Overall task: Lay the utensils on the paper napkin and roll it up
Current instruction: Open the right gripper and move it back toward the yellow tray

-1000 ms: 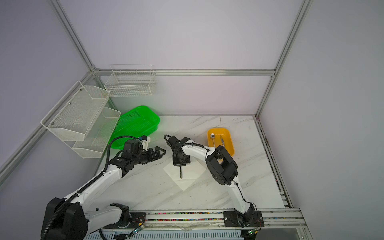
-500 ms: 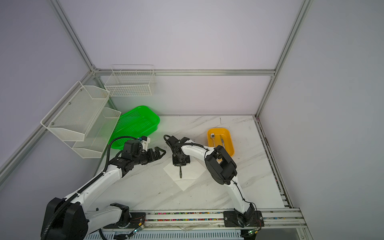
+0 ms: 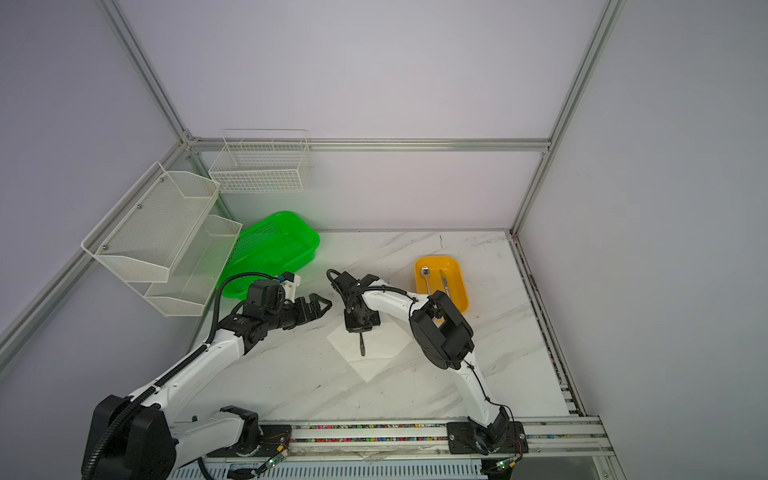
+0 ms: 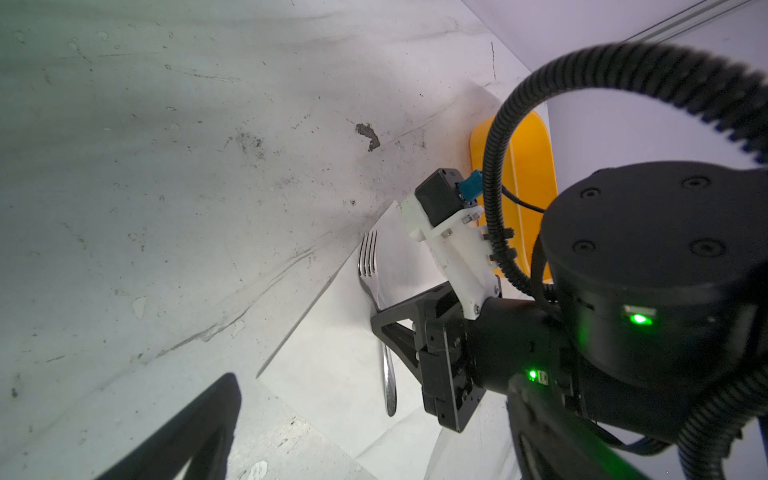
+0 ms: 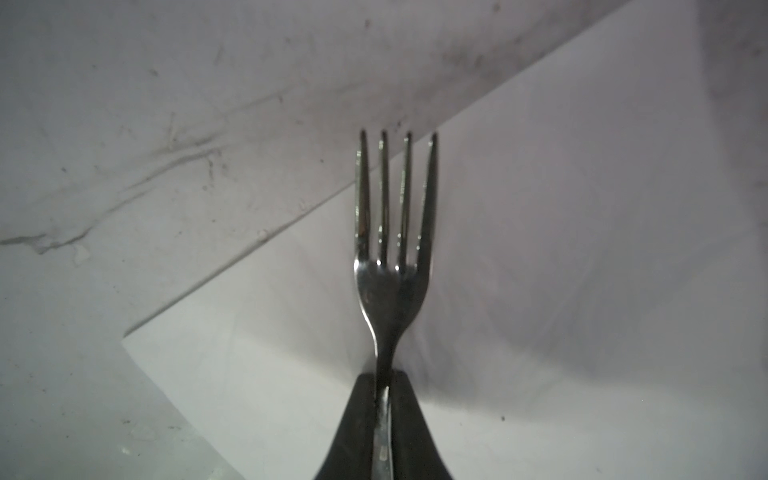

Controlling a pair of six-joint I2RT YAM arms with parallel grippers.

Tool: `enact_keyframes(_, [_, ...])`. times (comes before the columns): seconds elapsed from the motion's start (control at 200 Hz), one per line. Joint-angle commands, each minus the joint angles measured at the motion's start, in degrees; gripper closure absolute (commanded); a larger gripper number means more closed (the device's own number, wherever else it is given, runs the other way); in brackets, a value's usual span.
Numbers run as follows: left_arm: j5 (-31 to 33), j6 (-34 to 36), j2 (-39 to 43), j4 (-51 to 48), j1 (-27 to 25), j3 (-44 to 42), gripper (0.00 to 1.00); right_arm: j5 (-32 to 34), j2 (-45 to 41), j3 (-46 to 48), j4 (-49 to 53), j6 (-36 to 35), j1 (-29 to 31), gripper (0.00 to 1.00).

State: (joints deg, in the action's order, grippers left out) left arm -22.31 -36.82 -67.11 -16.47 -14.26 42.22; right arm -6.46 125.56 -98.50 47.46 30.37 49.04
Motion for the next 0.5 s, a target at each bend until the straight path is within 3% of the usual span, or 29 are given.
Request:
enact_keyframes(0.0, [-1.27, 0.51, 0.23, 0.55, 0.37, -2.3, 0.01, 0.66, -0.03, -0.09, 1.57, -0.81, 0.29, 0.87])
enact_keyframes(0.255, [-3.19, 0.58, 0.56, 0.89, 0.34, -1.75, 0.01, 5.33, -4.82, -1.0, 1.52, 0.91, 0.28, 0.77])
enact_keyframes(0.325, [-4.21, 0.39, 0.27, 1.26, 0.29, -1.38, 0.01, 9.16, -7.14, -0.99, 1.49, 1.37, -0.15, 0.73])
enact_keyframes(0.495, [-5.73, -0.97, -1.47, 1.62, 0.29, 0.43, 0.05, 22.35, -13.97, 0.67, 2.4, 3.88, -2.11, 0.74])
